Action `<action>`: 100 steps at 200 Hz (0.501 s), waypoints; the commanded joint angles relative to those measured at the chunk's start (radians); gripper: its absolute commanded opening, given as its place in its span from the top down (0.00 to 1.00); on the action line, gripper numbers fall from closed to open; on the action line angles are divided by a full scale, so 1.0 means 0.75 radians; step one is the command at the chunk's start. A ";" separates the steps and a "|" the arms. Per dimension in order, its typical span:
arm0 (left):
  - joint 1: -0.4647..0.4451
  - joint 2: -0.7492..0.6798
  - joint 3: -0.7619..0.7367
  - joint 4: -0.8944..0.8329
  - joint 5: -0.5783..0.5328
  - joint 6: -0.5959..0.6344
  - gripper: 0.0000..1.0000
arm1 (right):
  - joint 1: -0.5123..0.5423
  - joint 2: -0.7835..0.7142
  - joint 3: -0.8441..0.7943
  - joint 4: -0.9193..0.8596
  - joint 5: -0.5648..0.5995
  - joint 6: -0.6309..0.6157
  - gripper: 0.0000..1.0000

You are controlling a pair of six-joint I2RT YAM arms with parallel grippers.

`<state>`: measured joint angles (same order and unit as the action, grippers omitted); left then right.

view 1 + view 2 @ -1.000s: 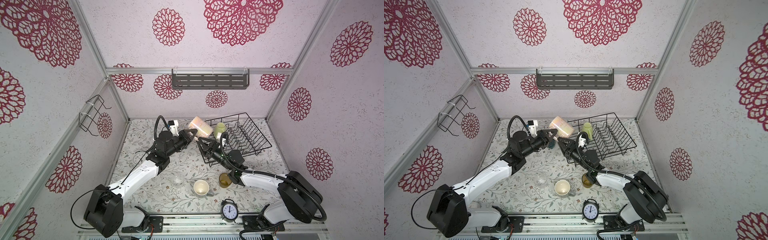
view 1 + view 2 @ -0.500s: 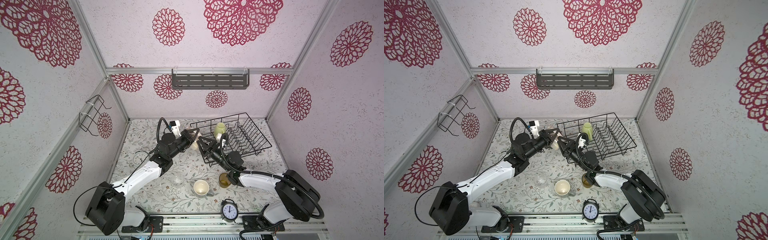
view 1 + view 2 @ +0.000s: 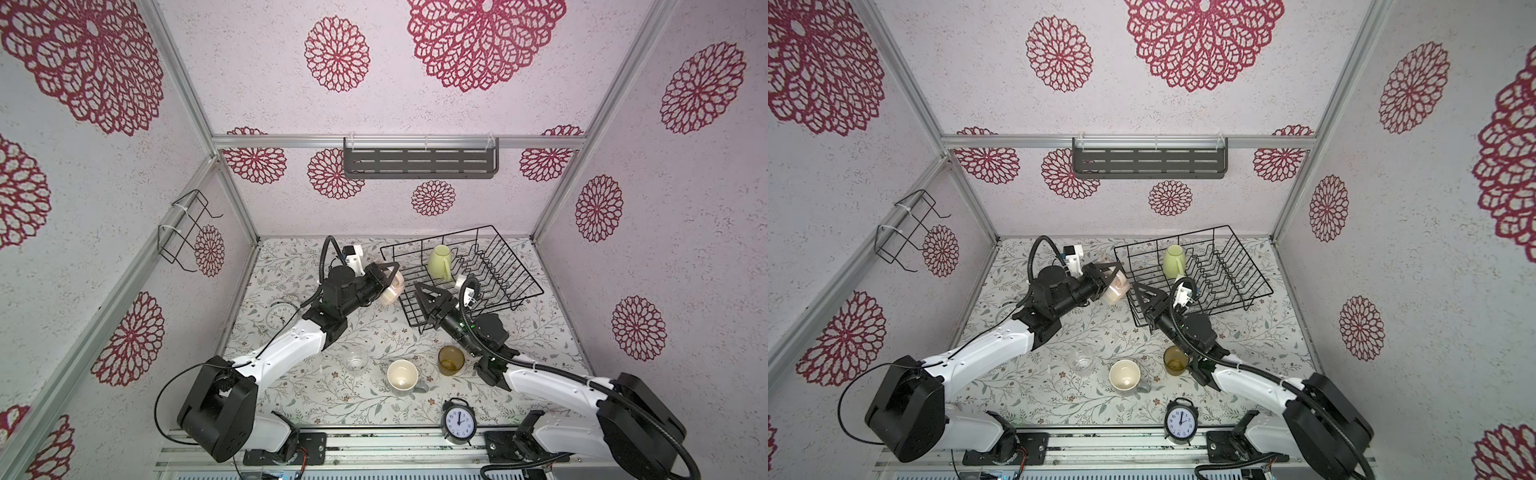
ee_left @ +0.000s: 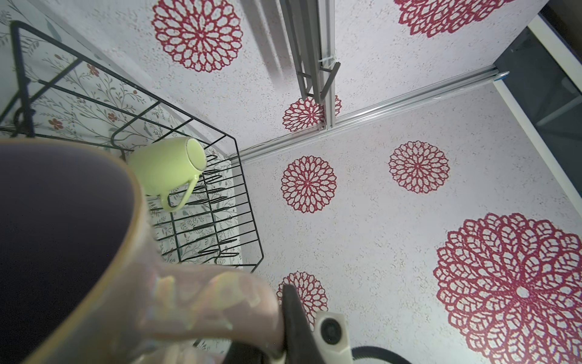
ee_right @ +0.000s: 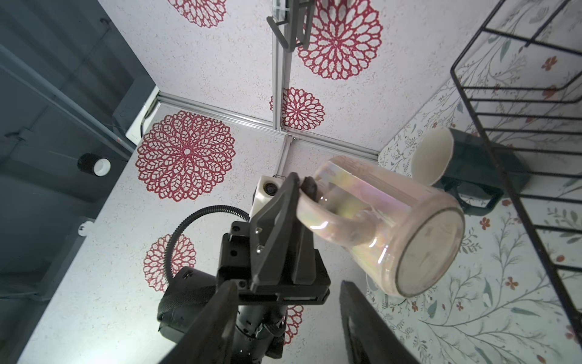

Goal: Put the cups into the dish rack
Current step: 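Grasp the pink mug's handle with the right gripper beside the left gripper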

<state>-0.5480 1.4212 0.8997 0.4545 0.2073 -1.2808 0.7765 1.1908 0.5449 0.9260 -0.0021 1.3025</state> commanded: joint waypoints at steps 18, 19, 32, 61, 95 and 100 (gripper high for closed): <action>0.062 -0.048 0.073 -0.039 0.073 0.044 1.00 | -0.005 -0.090 0.202 -0.619 -0.029 -0.814 0.41; 0.062 -0.050 0.077 -0.051 0.073 0.049 1.00 | -0.005 -0.089 0.206 -0.632 -0.028 -0.837 0.41; 0.062 -0.073 0.118 -0.196 0.073 0.088 1.00 | -0.005 -0.083 0.245 -0.775 -0.024 -1.121 0.41; 0.061 -0.114 0.134 -0.305 0.096 0.083 1.00 | -0.005 -0.084 0.273 -0.909 -0.051 -1.504 0.43; 0.060 -0.139 0.125 -0.270 0.124 0.000 1.00 | -0.004 -0.096 0.182 -0.708 -0.146 -1.708 0.25; 0.062 -0.142 0.129 -0.269 0.128 -0.012 1.00 | -0.004 -0.093 0.154 -0.646 -0.171 -1.732 0.14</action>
<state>-0.4995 1.3754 0.9421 0.1604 0.2775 -1.2552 0.7757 1.1419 0.7048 0.3214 -0.0582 0.2394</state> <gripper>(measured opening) 0.102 0.707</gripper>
